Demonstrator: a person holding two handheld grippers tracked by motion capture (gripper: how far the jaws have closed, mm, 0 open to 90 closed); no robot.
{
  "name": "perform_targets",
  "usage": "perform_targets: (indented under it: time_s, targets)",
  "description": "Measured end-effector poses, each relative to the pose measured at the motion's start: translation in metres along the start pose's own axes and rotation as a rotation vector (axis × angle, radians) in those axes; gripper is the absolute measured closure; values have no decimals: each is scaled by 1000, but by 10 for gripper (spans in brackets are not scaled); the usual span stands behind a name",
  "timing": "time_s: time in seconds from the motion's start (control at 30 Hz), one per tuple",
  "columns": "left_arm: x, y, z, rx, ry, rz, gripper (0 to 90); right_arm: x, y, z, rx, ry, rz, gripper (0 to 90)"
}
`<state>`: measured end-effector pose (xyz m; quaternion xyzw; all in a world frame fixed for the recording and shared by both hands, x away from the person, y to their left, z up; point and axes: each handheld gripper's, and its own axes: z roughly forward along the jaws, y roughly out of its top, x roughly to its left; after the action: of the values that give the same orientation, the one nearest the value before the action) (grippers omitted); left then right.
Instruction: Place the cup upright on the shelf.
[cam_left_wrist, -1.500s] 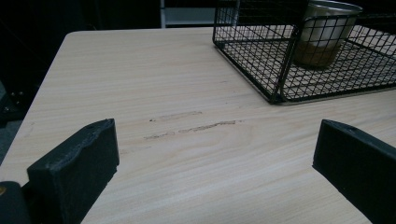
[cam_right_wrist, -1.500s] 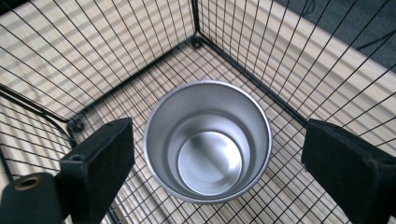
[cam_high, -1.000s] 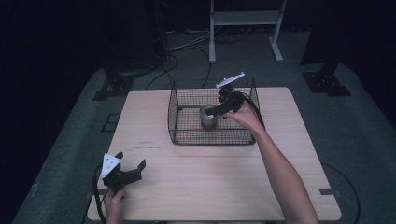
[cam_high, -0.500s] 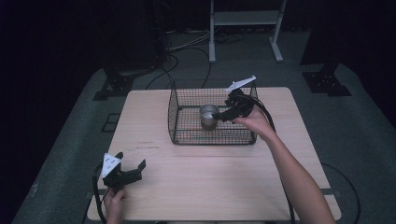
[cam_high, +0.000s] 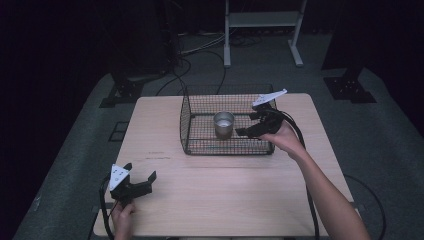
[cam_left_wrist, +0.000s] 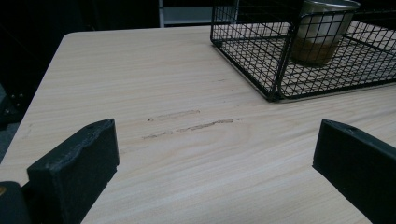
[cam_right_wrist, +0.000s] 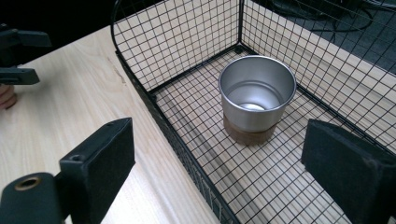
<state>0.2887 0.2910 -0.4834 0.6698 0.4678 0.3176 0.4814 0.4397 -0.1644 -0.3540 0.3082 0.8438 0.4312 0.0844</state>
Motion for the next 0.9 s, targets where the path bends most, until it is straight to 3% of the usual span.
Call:
perform_targets:
  time_s: [0.57, 0.9]
  targets:
    - [-1, 0, 0, 0, 0, 2, 0, 6, -25, -15, 9, 19, -10, 90]
    - [-1, 0, 1, 4, 5, 8, 0, 3, -42, -28, -14, 26, 11, 90]
